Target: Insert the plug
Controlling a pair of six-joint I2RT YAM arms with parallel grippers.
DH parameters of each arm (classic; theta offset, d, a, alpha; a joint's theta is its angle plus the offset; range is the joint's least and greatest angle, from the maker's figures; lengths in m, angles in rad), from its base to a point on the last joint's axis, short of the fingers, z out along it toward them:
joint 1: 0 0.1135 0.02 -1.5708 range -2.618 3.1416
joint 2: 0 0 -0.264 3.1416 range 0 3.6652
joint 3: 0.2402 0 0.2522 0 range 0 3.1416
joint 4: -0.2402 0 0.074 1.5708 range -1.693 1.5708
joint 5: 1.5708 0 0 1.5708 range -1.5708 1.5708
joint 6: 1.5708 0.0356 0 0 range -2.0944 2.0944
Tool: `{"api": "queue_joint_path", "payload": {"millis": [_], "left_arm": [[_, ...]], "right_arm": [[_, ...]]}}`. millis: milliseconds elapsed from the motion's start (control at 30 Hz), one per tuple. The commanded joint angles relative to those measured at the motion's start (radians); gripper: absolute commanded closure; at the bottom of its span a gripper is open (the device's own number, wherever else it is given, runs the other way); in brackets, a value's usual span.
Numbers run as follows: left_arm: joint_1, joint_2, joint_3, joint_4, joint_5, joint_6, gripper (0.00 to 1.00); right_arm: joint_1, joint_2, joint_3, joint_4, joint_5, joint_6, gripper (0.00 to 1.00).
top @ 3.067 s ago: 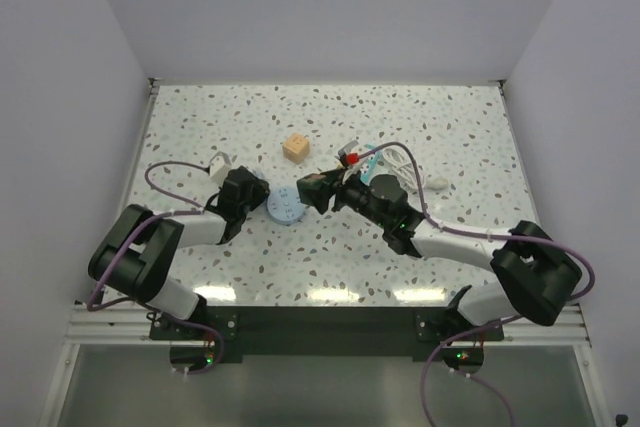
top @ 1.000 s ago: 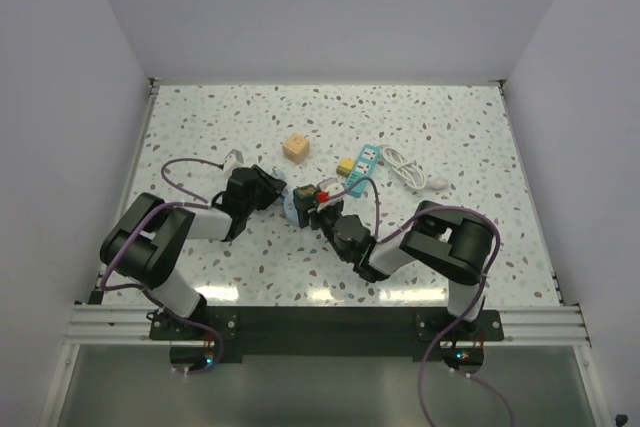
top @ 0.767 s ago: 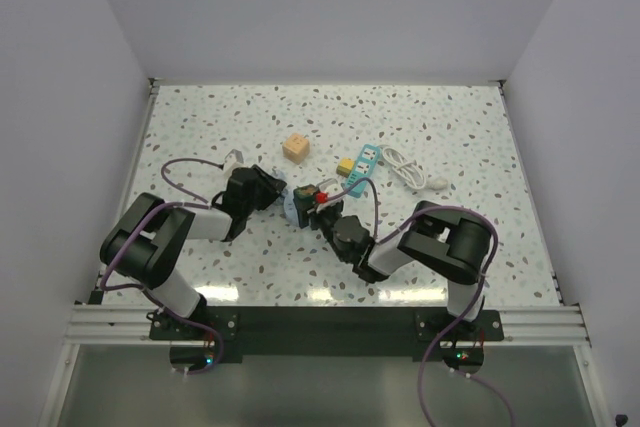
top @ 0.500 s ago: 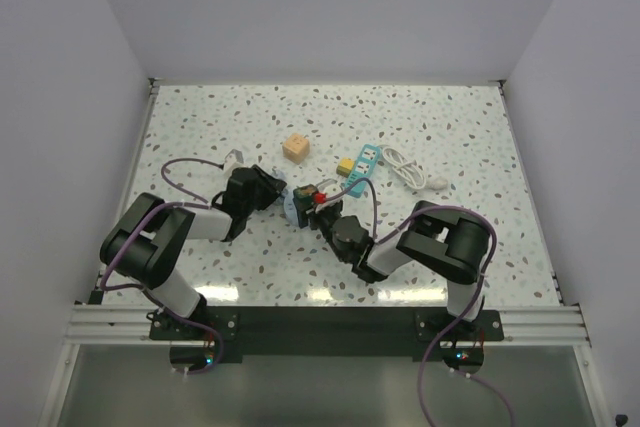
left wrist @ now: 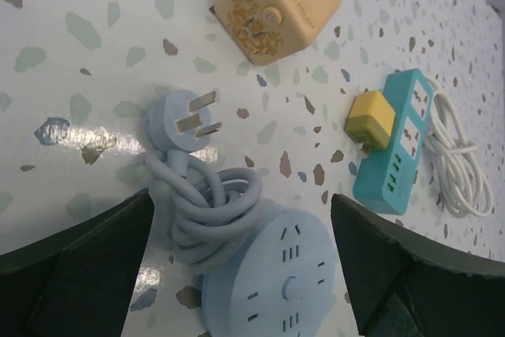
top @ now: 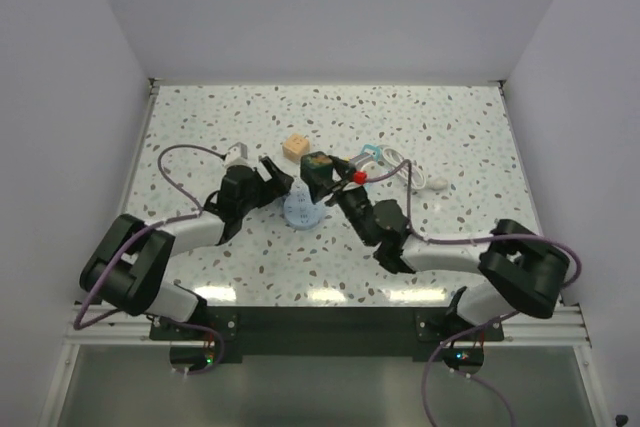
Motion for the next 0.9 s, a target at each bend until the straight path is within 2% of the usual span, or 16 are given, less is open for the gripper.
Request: {"api": "queue_joint_path", "payload": {"millis": [0, 33, 133, 167, 233, 267, 333, 433, 467, 667, 867], "left_arm": [[-0.002, -0.144, 0.0, 0.007, -0.008, 0.166, 0.0], [-0.002, -0.176, -0.04, 0.039, 0.042, 0.194, 0.0], [0.0, -0.287, -0.113, 0.27, 0.193, 0.298, 0.0], [-0.002, -0.319, -0.141, 0.368, 0.319, 0.341, 0.0], [-0.002, -0.328, -0.135, 0.43, 0.468, 0.386, 0.0], [0.0, -0.322, -0.108, 0.449, 0.602, 0.404, 0.0], [-0.002, -0.307, -0.083, 0.481, 0.726, 0.417, 0.0], [-0.002, -0.291, -0.086, 0.633, 0.937, 0.365, 0.0], [-0.002, -0.288, -0.089, 0.709, 0.972, 0.328, 0.0], [-0.005, -0.282, -0.097, 0.921, 1.191, 0.223, 0.01], [-0.022, -0.244, -0.091, 1.041, 1.233, 0.159, 0.0]], "right_arm": [[-0.1, -0.164, -0.016, -0.149, -0.182, 0.112, 1.0], [-0.143, -0.191, -0.014, -0.181, -0.232, 0.128, 1.0], [-0.192, -0.3, -0.017, -0.279, -0.364, 0.172, 1.0], [-0.2, -0.326, -0.019, -0.317, -0.427, 0.189, 1.0], [-0.214, -0.388, -0.019, -0.348, -0.489, 0.197, 1.0], [-0.215, -0.406, -0.02, -0.362, -0.525, 0.202, 1.0], [-0.22, -0.454, -0.032, -0.373, -0.616, 0.209, 1.0], [-0.223, -0.507, -0.042, -0.407, -0.699, 0.206, 1.0], [-0.221, -0.524, -0.042, -0.42, -0.708, 0.199, 1.0], [-0.226, -0.603, -0.049, -0.491, -0.748, 0.176, 1.0], [-0.229, -0.589, -0.045, -0.465, -0.845, 0.203, 1.0]]}}
